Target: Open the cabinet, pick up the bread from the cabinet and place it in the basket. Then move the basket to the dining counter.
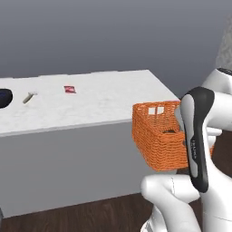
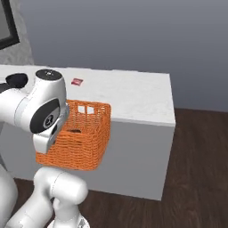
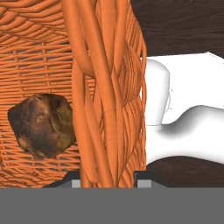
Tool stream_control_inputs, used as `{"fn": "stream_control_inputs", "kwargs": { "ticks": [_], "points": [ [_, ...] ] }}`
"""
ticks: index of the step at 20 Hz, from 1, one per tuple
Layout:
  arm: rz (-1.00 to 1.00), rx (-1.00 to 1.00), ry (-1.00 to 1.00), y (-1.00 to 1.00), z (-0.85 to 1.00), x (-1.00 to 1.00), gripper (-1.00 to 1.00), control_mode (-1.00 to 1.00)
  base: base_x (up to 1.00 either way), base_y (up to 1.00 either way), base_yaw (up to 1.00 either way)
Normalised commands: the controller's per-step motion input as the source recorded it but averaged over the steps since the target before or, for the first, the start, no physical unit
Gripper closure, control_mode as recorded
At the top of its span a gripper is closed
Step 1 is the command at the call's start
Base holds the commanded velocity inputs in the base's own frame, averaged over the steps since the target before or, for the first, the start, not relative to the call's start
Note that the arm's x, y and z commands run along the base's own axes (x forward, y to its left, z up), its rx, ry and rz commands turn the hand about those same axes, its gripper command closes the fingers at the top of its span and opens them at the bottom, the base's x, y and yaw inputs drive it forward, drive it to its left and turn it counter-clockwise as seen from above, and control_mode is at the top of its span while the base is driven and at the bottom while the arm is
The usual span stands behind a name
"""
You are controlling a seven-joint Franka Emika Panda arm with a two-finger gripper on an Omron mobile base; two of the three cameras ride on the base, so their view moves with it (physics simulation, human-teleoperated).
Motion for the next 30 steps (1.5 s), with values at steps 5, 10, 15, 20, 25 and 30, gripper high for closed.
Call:
{"fn": "stream_control_inputs", "kwargs": {
  "ticks": [5, 10, 15, 20, 25, 30],
  "points": [
    [0.00, 0.00, 0.00, 0.00, 0.00, 0.00, 1.00, 1.00, 0.99, -0.01, -0.36],
    [0.00, 0.00, 0.00, 0.00, 0.00, 0.00, 1.00, 1.00, 0.98, 0.06, -0.08],
    [0.00, 0.00, 0.00, 0.00, 0.00, 0.00, 1.00, 1.00, 0.69, -0.07, 0.00],
    [0.00, 0.00, 0.00, 0.00, 0.00, 0.00, 1.00, 1.00, 0.50, 0.00, 0.00],
    [0.00, 0.00, 0.00, 0.00, 0.00, 0.00, 1.00, 1.00, 0.50, 0.00, 0.00],
    [0.00, 0.00, 0.00, 0.00, 0.00, 0.72, 1.00, -1.00, 0.00, 0.00, 0.00]
  ]
}}
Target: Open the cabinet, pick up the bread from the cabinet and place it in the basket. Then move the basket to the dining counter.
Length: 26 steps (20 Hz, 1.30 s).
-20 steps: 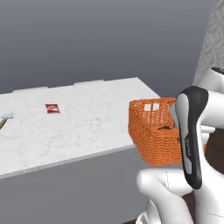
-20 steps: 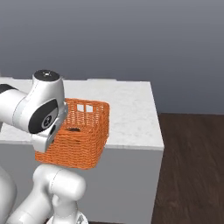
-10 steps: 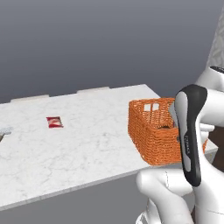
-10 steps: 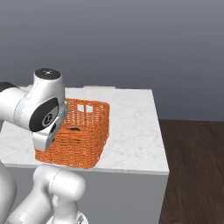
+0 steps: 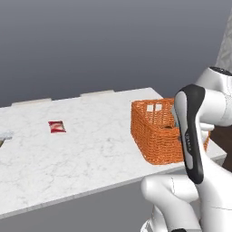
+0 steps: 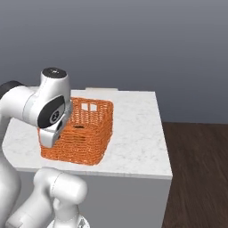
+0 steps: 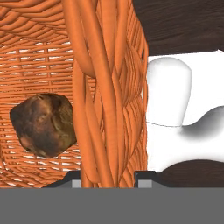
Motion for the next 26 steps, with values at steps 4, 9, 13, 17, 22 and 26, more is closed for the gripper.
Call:
{"fn": "stream_control_inputs", "kwargs": {
  "ticks": [4, 9, 13, 17, 22, 26],
  "points": [
    [0.04, 0.02, 0.00, 0.00, 0.00, 1.00, 1.00, -1.00, 0.00, 0.00, 0.00],
    [0.02, 0.03, 0.00, -0.06, -0.15, 1.00, 1.00, -1.00, 0.00, 0.00, 0.00],
    [0.00, 0.00, -0.07, 0.00, -0.43, 0.94, 1.00, -1.00, 0.00, 0.00, 0.00],
    [0.00, 0.00, -0.05, 0.00, -0.61, 0.59, 1.00, -1.00, 0.00, 0.00, 0.00],
    [0.00, -0.01, 0.00, 0.00, -0.69, 0.37, 1.00, -1.00, 0.00, 0.00, 0.00],
    [0.00, -0.02, -0.01, 0.00, -0.63, 0.30, 1.00, -1.00, 0.00, 0.00, 0.00]
  ]
}}
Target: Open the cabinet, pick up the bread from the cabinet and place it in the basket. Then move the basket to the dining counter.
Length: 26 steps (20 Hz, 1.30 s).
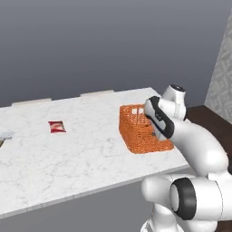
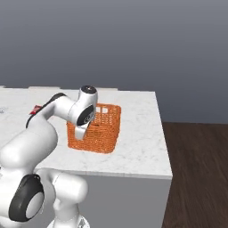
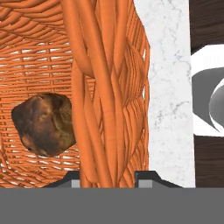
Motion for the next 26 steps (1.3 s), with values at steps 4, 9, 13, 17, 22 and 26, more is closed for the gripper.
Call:
{"fn": "stream_control_inputs", "kwargs": {
  "ticks": [4, 9, 13, 17, 22, 26],
  "points": [
    [0.00, -0.03, -0.02, 0.00, -0.68, 0.33, 1.00, -1.00, 0.00, 0.00, 0.00],
    [0.00, 0.00, -0.06, 0.00, -0.44, 0.41, 1.00, -1.00, 0.00, 0.00, 0.00],
    [0.00, 0.00, -0.03, 0.00, -0.27, 0.63, 1.00, -1.00, 0.00, 0.00, 0.00],
    [0.00, 0.00, -0.02, -0.14, -0.22, 0.94, 1.00, -1.00, 0.00, 0.00, 0.00],
    [-0.01, -0.01, 0.05, 0.06, -0.04, 0.05, -1.00, -1.00, 0.00, 0.00, 0.00],
    [0.00, -0.05, 0.11, 0.04, 0.19, 0.00, -1.00, -1.00, 0.00, 0.00, 0.00]
  ]
}}
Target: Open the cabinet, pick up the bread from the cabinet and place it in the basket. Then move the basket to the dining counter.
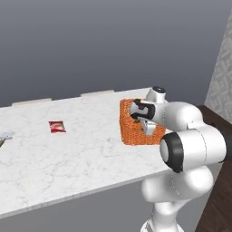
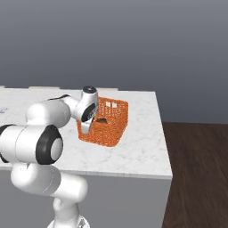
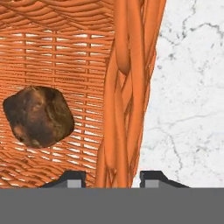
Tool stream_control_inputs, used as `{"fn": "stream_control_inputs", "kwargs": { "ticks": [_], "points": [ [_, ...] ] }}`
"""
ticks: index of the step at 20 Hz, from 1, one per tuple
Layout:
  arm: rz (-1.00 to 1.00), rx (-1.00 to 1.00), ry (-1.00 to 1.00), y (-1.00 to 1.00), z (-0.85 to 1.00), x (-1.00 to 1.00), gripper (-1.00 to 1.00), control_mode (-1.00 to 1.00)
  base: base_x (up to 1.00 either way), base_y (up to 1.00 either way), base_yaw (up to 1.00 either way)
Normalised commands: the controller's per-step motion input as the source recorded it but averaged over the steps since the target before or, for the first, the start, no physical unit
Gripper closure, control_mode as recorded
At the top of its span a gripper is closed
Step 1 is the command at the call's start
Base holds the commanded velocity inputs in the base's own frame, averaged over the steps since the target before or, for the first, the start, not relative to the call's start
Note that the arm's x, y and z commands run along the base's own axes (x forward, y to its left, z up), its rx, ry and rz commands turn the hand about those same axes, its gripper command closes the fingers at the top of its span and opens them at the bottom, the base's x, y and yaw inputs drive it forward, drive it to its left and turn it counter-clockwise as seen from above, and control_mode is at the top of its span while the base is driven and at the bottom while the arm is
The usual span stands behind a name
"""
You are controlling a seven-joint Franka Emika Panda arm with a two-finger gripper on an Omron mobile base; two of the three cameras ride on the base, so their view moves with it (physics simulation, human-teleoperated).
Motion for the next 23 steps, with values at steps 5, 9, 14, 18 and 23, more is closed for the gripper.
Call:
{"fn": "stream_control_inputs", "kwargs": {
  "ticks": [5, 9, 14, 18, 23],
  "points": [
    [0.00, -0.10, 0.16, 0.00, 0.77, 0.00, -1.00, -1.00, 0.00, 0.00, 0.00],
    [0.00, -0.18, 0.33, 0.37, 1.00, -0.02, -1.00, -1.00, 0.00, 0.00, 0.00],
    [0.27, -0.23, 0.36, 0.54, 0.85, -0.41, -1.00, -1.00, 0.00, 0.00, 0.00],
    [0.59, -0.13, 0.00, 0.16, 0.02, -0.87, -1.00, -1.00, 0.00, 0.00, 0.00],
    [0.53, -0.04, -0.17, -0.01, -0.14, -1.00, -1.00, -1.00, 0.00, 0.00, 0.00]
  ]
}}
